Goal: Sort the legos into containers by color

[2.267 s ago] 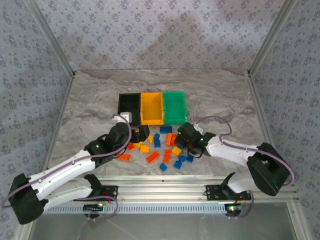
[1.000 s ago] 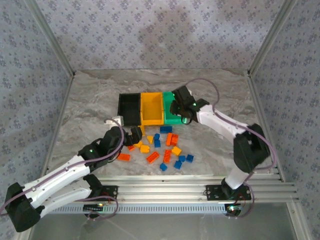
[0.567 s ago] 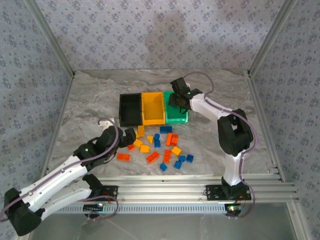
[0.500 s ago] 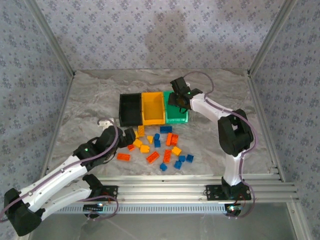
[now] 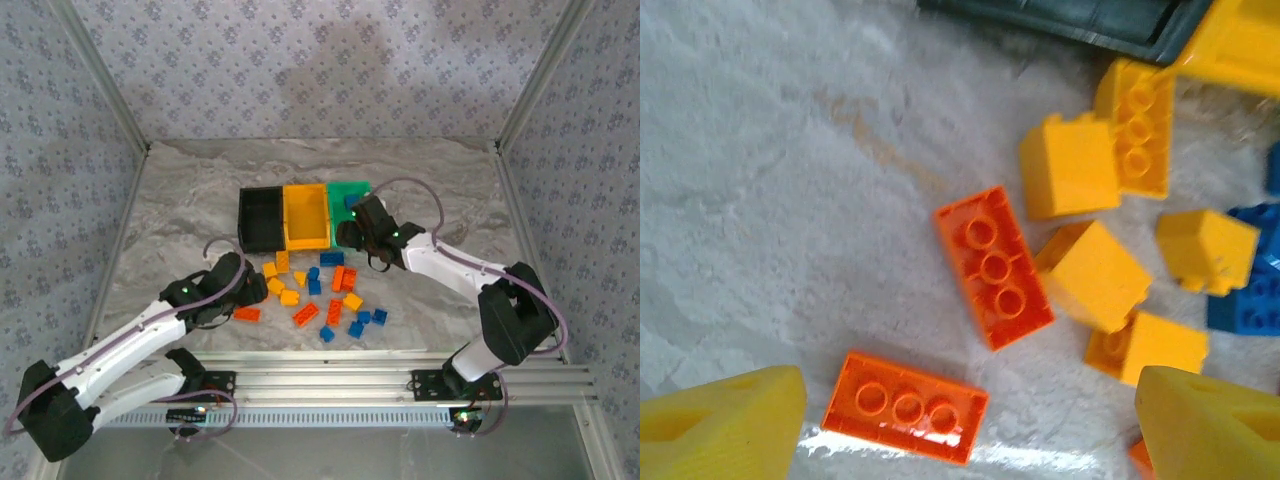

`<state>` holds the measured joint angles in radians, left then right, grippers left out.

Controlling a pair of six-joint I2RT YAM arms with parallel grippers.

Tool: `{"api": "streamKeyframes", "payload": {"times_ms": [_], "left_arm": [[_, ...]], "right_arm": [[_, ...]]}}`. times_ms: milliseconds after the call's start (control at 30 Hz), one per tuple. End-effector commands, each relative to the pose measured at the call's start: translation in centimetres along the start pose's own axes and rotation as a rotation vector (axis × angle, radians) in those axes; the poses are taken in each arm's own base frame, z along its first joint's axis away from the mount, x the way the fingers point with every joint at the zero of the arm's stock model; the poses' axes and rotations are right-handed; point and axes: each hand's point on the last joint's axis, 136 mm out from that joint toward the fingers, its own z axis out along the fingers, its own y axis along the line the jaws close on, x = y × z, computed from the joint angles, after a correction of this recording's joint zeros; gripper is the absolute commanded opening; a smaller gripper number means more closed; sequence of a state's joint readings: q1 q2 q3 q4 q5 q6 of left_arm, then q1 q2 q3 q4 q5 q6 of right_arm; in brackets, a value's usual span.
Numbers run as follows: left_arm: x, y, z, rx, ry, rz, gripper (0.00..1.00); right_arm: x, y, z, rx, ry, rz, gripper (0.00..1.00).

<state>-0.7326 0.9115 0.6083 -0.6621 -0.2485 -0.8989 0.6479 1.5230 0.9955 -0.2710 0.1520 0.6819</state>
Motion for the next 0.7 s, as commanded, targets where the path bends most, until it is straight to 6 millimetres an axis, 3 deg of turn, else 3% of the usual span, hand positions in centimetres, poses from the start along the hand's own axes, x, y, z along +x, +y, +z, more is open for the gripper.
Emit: {"api": "streamKeyframes", "payload": {"times_ms": [0,167,267,367,500,667], "left_arm": [[1.7,0.4,1.0,0.002,0.073,-0.018,0.83],[1.5,-0.2,2.7,0.037,0.071,-0.054,0.73],[1.8,0.4,3.2,-0.004,0.101,-0.090,0.70],[2.4,1.7,3.4,-0.058,0.125,-0.125,0.77],[2.7,2.5,3.5,-0.081,0.130,-0.162,0.78],[1.0,1.8,3.6,-0.019,0.067,-0.164,0.77]], "right_arm": [[0.3,0.0,-0.8,-0.021,-0.020,0.028,0.69],[1.1,-0.8,-1.1,-0.016,-0.021,0.035,0.69],[1.4,-1.2,-1.2,-0.010,-0.020,0.035,0.69],[1.4,-1.5,-1.3,-0.002,-0.028,0.036,0.69],[1.5,-1.7,-1.3,-0.004,-0.031,0.044,0.69],[1.4,-1.7,-1.3,-0.006,-0.035,0.047,0.69]]}}
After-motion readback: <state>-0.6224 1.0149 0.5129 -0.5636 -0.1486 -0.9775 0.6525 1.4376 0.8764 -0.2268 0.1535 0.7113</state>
